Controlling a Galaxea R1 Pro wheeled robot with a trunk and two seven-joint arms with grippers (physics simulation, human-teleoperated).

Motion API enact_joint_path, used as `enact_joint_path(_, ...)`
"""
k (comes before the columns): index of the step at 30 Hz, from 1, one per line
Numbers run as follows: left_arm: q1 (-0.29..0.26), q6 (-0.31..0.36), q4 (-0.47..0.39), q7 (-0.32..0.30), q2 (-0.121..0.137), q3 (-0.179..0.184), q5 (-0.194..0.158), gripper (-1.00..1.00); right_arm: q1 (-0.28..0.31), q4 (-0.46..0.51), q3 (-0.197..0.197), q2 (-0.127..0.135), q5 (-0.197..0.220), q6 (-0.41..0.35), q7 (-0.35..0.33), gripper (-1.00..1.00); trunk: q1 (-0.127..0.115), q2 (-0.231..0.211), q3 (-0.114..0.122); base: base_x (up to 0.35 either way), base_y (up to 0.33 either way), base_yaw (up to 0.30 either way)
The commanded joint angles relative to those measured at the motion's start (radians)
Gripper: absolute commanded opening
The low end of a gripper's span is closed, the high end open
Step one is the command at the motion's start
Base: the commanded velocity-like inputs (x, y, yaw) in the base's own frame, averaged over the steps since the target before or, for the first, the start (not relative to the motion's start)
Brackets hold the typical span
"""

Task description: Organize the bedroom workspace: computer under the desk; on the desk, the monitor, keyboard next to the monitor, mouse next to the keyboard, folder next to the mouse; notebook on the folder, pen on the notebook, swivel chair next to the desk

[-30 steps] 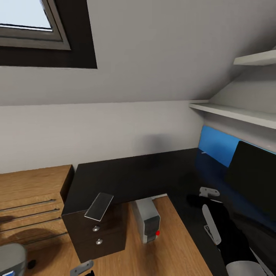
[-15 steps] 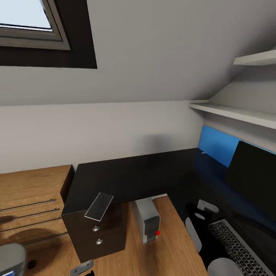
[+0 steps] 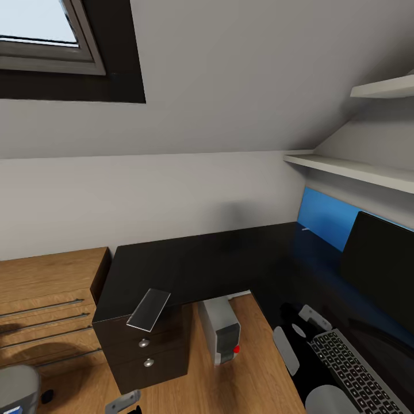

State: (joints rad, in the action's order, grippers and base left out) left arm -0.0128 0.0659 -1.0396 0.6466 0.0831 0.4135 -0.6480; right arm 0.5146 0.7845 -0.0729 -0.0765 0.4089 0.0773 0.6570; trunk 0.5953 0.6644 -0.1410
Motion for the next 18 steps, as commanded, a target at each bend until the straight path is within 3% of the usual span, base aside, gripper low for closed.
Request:
enact_joint_path(1,-0.001,0.005,-0.002,0.008,0.001,0.004,-0.002,1.0,0.001,0.001,-0.002,-0.001,0.017,0.046,0.02,-1.0,0.0,0.002,-0.002,0.0,0.0,0.0)
enact_joint_path(4,-0.001,0.005,-0.002,0.008,0.001,0.004,-0.002,1.0,0.001,0.005,0.0,-0.003,0.024,0.126,0.168,-1.0,0.0,0.002,-0.002,0.0,0.0,0.0)
enact_joint_path(7,-0.001,0.005,-0.002,0.008,0.001,0.004,-0.002,1.0,0.001,0.008,0.005,-0.005,0.025,0.151,0.215,-1.0,0.0,0.002,-0.002,0.0,0.0,0.0)
enact_joint_path(18,-0.001,0.005,-0.04,0.006,0.007,0.002,-0.004,1.0,0.001,0.01,0.011,-0.006,0.017,0.161,0.224,-1.0,0.0,0.002,-0.002,0.0,0.0,0.0)
